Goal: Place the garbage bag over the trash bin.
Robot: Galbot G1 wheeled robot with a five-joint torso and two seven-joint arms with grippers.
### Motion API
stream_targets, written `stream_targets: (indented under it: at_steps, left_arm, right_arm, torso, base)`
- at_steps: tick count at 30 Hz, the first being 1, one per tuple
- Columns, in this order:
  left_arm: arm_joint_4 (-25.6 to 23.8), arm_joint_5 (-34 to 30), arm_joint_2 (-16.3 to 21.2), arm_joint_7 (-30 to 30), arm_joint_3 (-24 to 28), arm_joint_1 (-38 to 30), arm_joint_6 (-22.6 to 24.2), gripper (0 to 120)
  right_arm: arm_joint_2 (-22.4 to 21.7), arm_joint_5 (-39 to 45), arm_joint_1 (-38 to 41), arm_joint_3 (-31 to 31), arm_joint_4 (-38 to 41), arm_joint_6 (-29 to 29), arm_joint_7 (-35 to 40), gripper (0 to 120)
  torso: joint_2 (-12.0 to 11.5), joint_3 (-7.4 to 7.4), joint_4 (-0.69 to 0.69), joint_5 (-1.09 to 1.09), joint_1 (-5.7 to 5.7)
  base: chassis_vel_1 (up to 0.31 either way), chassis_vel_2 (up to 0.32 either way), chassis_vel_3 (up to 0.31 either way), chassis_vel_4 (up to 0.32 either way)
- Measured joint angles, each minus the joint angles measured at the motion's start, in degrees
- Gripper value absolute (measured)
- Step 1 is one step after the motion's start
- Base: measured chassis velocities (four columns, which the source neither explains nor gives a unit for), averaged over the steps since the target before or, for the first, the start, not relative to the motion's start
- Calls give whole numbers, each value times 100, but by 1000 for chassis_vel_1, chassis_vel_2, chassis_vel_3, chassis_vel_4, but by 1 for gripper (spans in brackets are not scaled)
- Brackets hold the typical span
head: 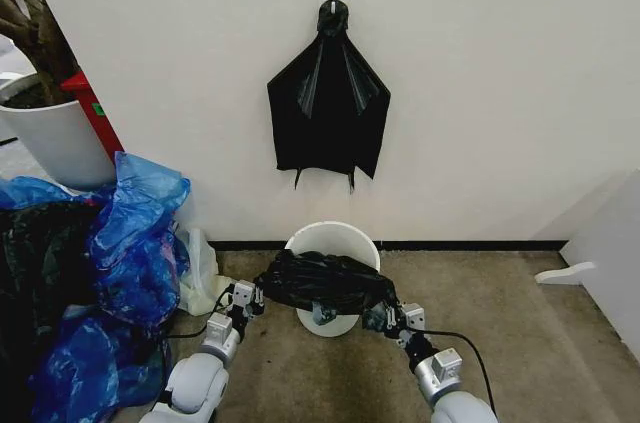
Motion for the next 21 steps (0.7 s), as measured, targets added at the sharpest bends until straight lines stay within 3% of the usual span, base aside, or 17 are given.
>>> stream_targets:
  at_steps: [7, 10, 13, 19, 21]
  left_arm:
    - [262, 90, -144, -74, 37, -193, -167, 0]
    - [337, 190, -261, -152, 84, -225, -177, 0]
    - [321, 225, -283, -186, 110, -199, -177, 0]
    - [-25, 179, -192, -97, 107, -34, -124, 25]
    - [-102, 166, -159, -50, 95, -1, -81, 28]
  right_arm:
    - [34, -54, 52, 2, 1, -9, 14, 1]
    - [49, -43, -18, -16, 91, -126, 17, 16]
    - [48, -16, -66, -23, 135, -190, 14, 23]
    - [-60, 481, -190, -16, 428, -620, -172, 48]
    - [-84, 549, -199, -9, 472, -704, -213, 52]
  torso:
    - [0, 0, -1, 0, 0]
    - [0, 0, -1, 0, 0]
    - [0, 0, -2, -1, 0]
    - [0, -1, 0, 0, 0]
    - [0, -1, -1, 0, 0]
  base:
    - [0, 0, 0, 0]
    - [0, 0, 0, 0]
    - [0, 0, 0, 0]
    - [0, 0, 0, 0]
    - [0, 0, 0, 0]
